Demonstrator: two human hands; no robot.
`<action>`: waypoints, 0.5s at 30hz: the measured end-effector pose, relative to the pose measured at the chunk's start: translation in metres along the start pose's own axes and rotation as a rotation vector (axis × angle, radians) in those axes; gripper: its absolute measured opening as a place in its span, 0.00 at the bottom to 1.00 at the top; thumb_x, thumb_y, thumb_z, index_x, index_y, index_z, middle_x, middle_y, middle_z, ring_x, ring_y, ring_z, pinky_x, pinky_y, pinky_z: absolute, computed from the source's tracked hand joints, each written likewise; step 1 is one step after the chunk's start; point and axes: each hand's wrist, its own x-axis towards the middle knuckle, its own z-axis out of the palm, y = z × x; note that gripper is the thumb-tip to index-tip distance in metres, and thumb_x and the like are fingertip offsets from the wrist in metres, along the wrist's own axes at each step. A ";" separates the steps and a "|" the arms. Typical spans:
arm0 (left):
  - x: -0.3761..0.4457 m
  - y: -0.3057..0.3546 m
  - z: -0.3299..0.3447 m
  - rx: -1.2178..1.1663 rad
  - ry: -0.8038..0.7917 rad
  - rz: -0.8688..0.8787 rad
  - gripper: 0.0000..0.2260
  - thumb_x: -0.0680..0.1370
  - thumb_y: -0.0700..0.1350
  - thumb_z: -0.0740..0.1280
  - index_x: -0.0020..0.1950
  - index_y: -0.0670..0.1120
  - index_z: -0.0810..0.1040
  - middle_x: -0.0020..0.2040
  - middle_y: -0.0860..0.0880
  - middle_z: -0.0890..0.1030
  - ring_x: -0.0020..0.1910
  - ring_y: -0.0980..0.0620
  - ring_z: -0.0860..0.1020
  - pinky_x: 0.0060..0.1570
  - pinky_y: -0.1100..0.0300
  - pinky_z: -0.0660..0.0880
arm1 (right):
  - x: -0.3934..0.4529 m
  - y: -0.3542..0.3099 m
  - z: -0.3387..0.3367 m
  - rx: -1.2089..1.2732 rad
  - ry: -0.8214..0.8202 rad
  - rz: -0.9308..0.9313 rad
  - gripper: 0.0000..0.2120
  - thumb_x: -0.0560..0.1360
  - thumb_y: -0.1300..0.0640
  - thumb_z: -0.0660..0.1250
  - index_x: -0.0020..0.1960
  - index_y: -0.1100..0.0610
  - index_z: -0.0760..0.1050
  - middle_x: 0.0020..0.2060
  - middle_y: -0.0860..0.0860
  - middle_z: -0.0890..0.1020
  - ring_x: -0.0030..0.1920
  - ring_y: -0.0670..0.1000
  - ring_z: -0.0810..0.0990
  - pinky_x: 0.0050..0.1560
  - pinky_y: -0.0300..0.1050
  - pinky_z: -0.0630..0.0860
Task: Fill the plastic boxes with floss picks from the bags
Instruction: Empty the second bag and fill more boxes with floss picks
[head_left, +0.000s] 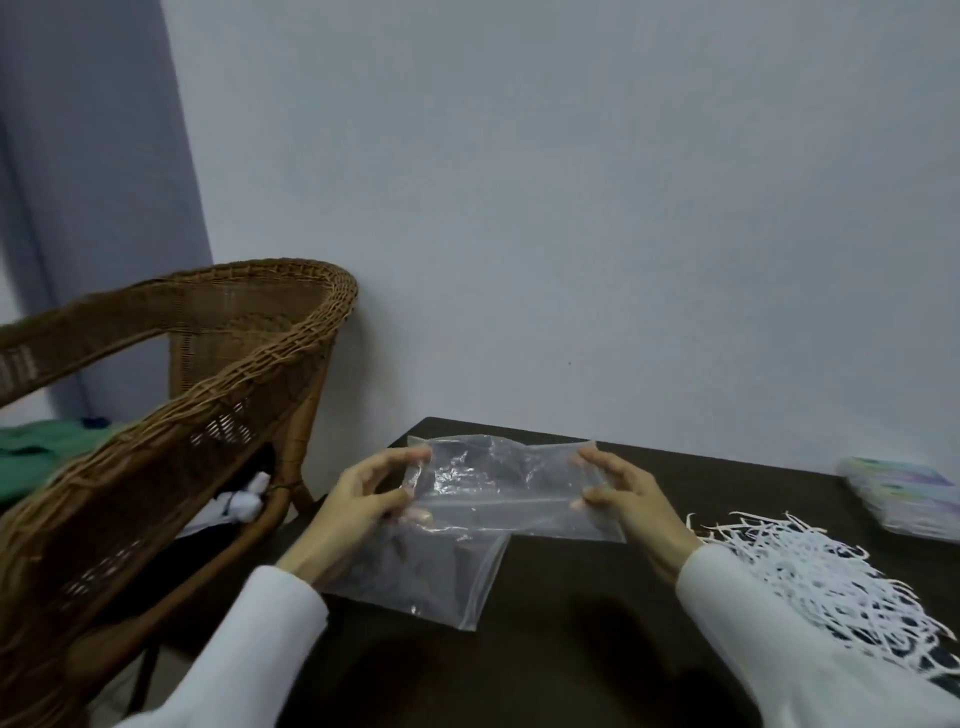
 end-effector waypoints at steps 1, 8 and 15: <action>-0.001 -0.004 -0.010 0.011 0.020 -0.015 0.20 0.73 0.29 0.66 0.59 0.50 0.79 0.65 0.53 0.76 0.67 0.58 0.70 0.50 0.73 0.73 | 0.000 0.000 0.007 -0.029 -0.036 0.019 0.23 0.76 0.67 0.62 0.68 0.53 0.68 0.67 0.52 0.69 0.62 0.49 0.69 0.46 0.35 0.74; -0.009 -0.022 -0.053 0.330 0.063 -0.193 0.29 0.73 0.27 0.63 0.72 0.46 0.67 0.71 0.50 0.68 0.72 0.53 0.63 0.58 0.70 0.66 | -0.007 0.004 0.047 -0.374 -0.237 0.052 0.25 0.76 0.58 0.65 0.71 0.54 0.63 0.64 0.52 0.72 0.56 0.46 0.74 0.57 0.39 0.73; -0.012 -0.032 -0.052 0.662 0.308 -0.168 0.21 0.78 0.36 0.61 0.71 0.47 0.68 0.69 0.46 0.70 0.67 0.47 0.70 0.67 0.51 0.68 | -0.021 0.003 0.075 -0.919 -0.259 -0.023 0.22 0.76 0.41 0.59 0.67 0.50 0.67 0.59 0.48 0.75 0.52 0.44 0.74 0.58 0.41 0.68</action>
